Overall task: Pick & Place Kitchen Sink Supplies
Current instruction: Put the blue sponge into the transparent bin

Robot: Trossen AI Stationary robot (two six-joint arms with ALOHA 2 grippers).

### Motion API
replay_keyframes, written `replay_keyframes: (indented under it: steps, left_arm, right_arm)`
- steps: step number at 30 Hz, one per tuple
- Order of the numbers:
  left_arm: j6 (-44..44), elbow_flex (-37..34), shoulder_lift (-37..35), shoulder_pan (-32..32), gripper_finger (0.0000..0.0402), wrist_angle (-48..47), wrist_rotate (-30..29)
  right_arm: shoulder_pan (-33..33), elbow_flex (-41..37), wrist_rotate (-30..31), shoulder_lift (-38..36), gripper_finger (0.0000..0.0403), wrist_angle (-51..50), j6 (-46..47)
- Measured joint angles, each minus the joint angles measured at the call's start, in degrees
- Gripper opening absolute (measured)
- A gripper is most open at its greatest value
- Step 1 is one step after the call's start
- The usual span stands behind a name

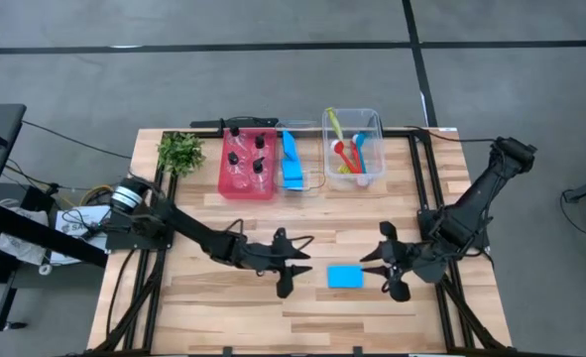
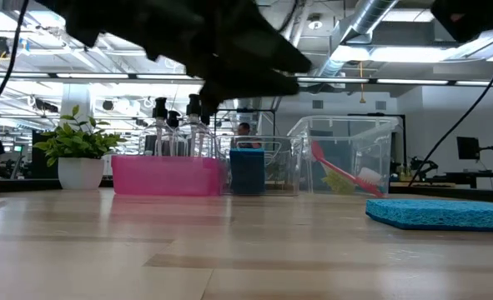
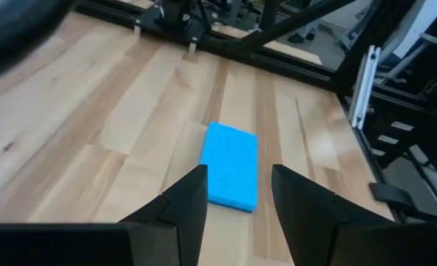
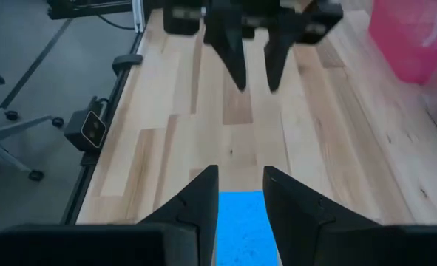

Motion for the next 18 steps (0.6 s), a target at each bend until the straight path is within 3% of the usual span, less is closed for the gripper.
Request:
replay_keyframes:
  steps: [12,18]
  left_arm:
    - [6.4,15.9,14.9,0.2,0.0150,0.1,1.8]
    - [6.5,16.7,17.3,0.2,0.0149,-2.4,1.1]
  right_arm:
    - [4.1,0.0,3.7,0.1,0.0102,0.2,4.7]
    - [5.4,0.0,3.7,0.1,0.0102,0.2,6.1]
